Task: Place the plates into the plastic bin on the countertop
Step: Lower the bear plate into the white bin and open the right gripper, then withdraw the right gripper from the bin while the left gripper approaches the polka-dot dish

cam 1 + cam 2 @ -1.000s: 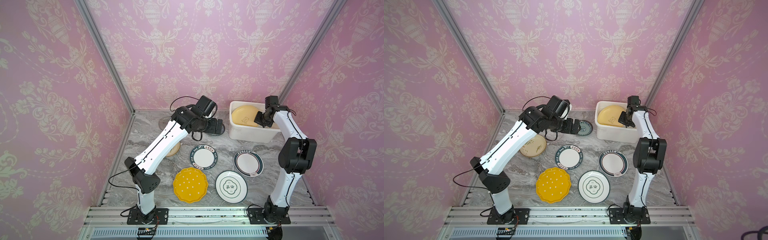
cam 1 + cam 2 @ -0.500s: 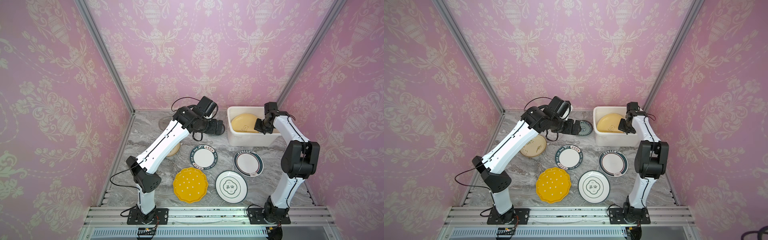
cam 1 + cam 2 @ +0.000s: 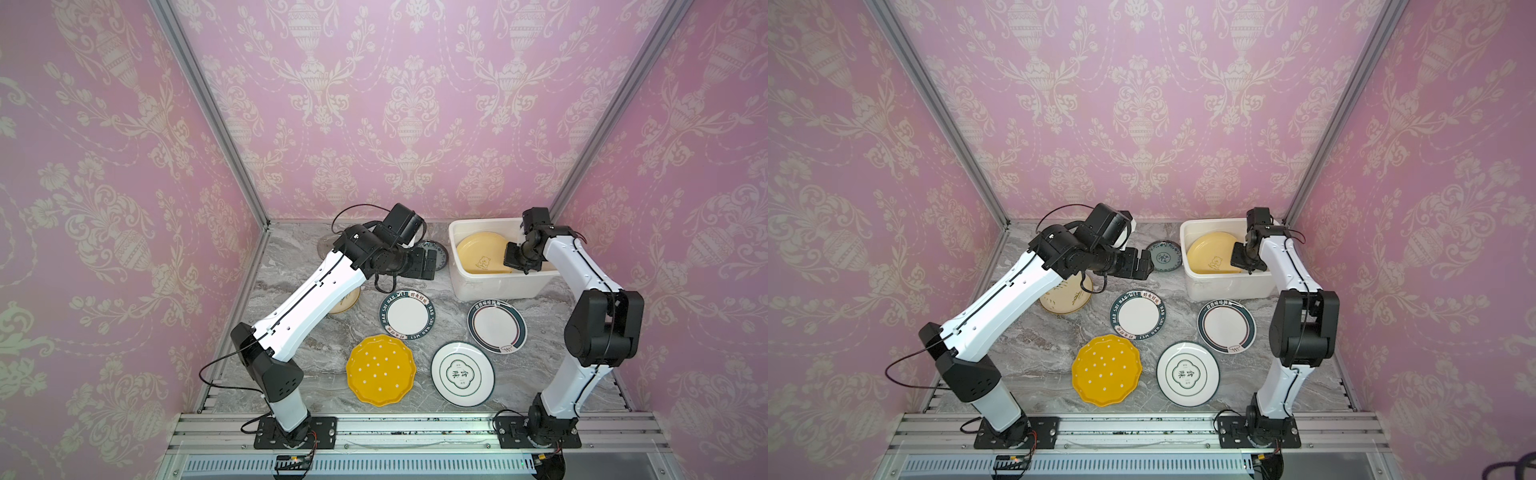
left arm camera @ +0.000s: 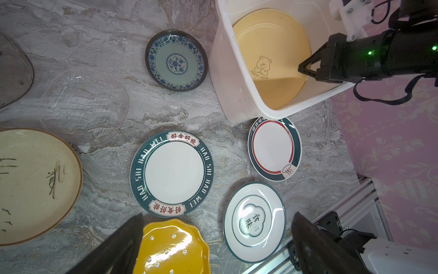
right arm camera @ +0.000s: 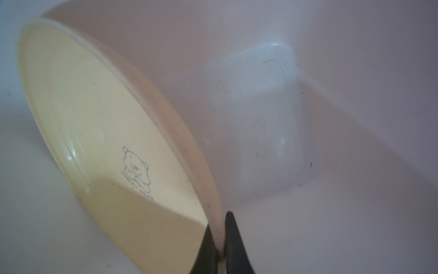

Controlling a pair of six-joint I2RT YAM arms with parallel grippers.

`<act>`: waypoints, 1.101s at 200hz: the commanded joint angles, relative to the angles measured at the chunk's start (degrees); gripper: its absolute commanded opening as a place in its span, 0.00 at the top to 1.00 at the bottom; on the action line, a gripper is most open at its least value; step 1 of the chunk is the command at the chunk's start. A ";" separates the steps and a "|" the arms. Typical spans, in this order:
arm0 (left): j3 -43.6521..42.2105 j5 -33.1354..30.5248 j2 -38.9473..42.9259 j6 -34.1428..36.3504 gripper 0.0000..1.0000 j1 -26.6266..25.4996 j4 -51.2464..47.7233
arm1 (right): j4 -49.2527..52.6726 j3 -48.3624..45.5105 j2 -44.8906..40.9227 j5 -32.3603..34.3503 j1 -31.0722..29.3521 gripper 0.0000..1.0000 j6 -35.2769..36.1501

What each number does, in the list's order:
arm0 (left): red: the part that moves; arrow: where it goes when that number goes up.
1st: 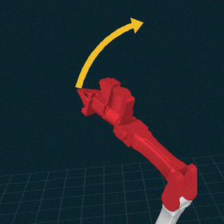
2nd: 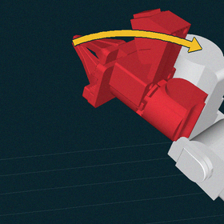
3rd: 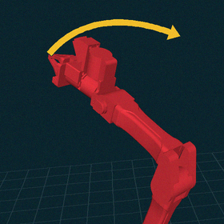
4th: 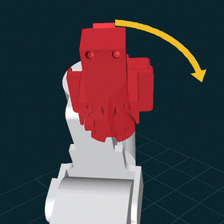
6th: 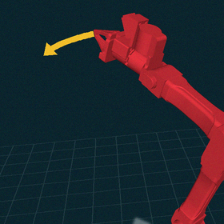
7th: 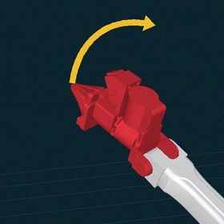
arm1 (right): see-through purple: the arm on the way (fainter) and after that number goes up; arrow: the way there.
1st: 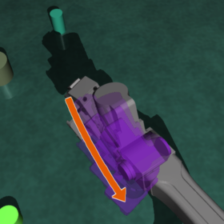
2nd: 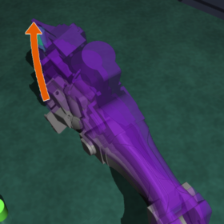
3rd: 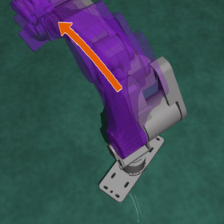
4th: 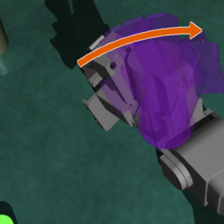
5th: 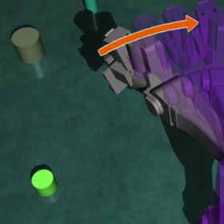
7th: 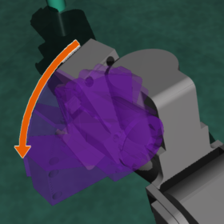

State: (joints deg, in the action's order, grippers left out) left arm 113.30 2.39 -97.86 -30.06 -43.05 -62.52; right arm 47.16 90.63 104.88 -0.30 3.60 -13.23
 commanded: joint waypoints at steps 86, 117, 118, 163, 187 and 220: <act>-0.55 -0.88 -0.65 -0.16 0.01 0.16 0.82 | 3.18 4.24 8.00 0.13 -0.50 0.95 3.73; -0.94 -1.03 -0.82 0.09 0.01 0.35 0.79 | 3.71 5.03 9.54 0.77 -0.60 0.88 3.49; -0.96 -1.05 -0.83 0.09 0.01 0.38 0.81 | 3.72 5.05 9.59 0.80 -0.60 0.87 3.48; -1.66 -0.65 -1.10 0.02 0.01 0.95 1.73 | 4.15 5.95 10.60 2.14 -0.61 0.76 3.30; -2.02 -0.64 -1.19 0.06 0.01 1.19 2.09 | 4.26 5.91 10.73 3.43 -0.60 0.69 3.13; -3.10 -0.65 -0.84 -0.28 0.01 1.63 2.72 | 4.43 5.96 10.96 4.67 -0.61 0.60 2.91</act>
State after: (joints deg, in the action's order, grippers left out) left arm 111.48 2.37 -98.15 -30.04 -42.11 -60.45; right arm 49.84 95.20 115.09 2.48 3.60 -10.46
